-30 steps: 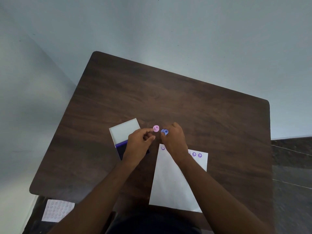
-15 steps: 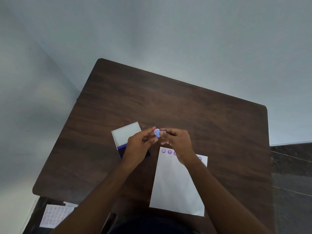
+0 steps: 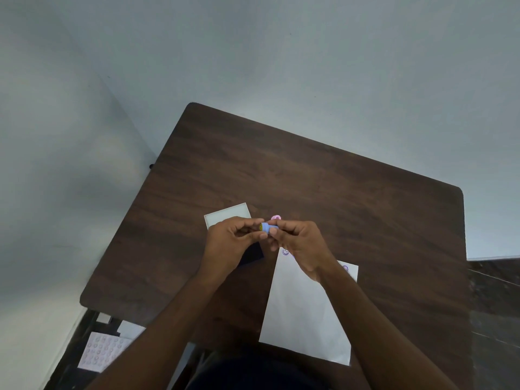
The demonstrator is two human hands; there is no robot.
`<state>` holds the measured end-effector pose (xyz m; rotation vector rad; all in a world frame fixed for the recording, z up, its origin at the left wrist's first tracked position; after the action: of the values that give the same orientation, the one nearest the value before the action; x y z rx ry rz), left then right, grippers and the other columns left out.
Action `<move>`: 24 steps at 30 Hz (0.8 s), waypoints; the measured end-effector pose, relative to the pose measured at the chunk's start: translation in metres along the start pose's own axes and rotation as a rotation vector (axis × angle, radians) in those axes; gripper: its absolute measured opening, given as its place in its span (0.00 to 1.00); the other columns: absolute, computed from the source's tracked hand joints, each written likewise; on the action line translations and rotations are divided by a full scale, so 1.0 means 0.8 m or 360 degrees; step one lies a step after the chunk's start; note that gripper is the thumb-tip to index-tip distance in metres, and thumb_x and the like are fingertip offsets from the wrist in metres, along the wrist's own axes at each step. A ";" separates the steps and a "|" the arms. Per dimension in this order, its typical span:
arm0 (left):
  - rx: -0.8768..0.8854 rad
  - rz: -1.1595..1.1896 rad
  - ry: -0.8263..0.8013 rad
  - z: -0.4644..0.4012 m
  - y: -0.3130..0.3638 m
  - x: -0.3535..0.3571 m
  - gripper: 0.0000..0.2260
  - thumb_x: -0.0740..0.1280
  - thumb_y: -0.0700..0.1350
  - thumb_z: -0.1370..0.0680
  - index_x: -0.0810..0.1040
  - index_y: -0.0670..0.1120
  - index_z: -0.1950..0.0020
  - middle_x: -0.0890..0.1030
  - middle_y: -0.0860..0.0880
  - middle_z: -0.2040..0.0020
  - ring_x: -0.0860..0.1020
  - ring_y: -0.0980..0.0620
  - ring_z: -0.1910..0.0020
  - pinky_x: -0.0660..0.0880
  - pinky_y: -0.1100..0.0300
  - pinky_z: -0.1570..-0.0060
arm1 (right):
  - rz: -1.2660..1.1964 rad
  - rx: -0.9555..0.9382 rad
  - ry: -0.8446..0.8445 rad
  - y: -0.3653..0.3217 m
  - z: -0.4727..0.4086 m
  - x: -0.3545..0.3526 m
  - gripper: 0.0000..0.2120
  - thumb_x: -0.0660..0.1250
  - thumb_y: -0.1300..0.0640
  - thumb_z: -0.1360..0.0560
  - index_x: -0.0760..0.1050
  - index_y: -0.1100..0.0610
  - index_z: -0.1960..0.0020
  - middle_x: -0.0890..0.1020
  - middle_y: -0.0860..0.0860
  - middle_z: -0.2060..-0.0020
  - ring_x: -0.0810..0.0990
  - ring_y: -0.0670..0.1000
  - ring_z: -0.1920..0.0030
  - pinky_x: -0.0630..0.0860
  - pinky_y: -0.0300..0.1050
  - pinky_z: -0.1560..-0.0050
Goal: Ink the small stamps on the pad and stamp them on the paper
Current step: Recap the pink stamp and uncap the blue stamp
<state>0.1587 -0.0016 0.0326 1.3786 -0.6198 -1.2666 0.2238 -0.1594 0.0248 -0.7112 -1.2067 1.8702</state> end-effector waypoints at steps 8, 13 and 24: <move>-0.0006 -0.0006 0.0062 0.012 -0.002 -0.008 0.12 0.75 0.46 0.29 0.84 0.48 0.46 0.85 0.53 0.51 0.81 0.58 0.52 0.76 0.67 0.49 | 0.0049 -0.0049 -0.0009 -0.004 0.003 0.008 0.11 0.69 0.63 0.23 0.81 0.64 0.42 0.86 0.56 0.60 0.84 0.49 0.65 0.81 0.37 0.59; -0.0023 -0.0023 0.0073 0.015 -0.007 -0.009 0.12 0.75 0.46 0.29 0.85 0.47 0.46 0.85 0.51 0.51 0.81 0.57 0.53 0.77 0.66 0.49 | 0.0163 -0.0098 -0.0018 -0.003 0.005 0.013 0.12 0.68 0.63 0.23 0.81 0.64 0.41 0.86 0.60 0.58 0.84 0.49 0.64 0.81 0.37 0.57; -0.0157 0.0266 -0.0002 0.014 -0.027 -0.010 0.10 0.75 0.43 0.29 0.84 0.50 0.48 0.86 0.55 0.54 0.83 0.56 0.55 0.80 0.61 0.51 | 0.0269 -0.0139 -0.0022 -0.009 0.005 0.014 0.12 0.68 0.64 0.23 0.81 0.64 0.41 0.85 0.59 0.57 0.83 0.46 0.65 0.79 0.33 0.59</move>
<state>0.1396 0.0070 0.0177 1.2191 -0.6508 -1.1488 0.2170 -0.1499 0.0325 -0.8731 -1.2776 1.9717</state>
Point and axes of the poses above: each hand's wrist, its own z-axis away from the middle knuckle, its own x-axis out of the palm, y = z × x, the point moved 6 cm from there along -z, towards the middle knuckle
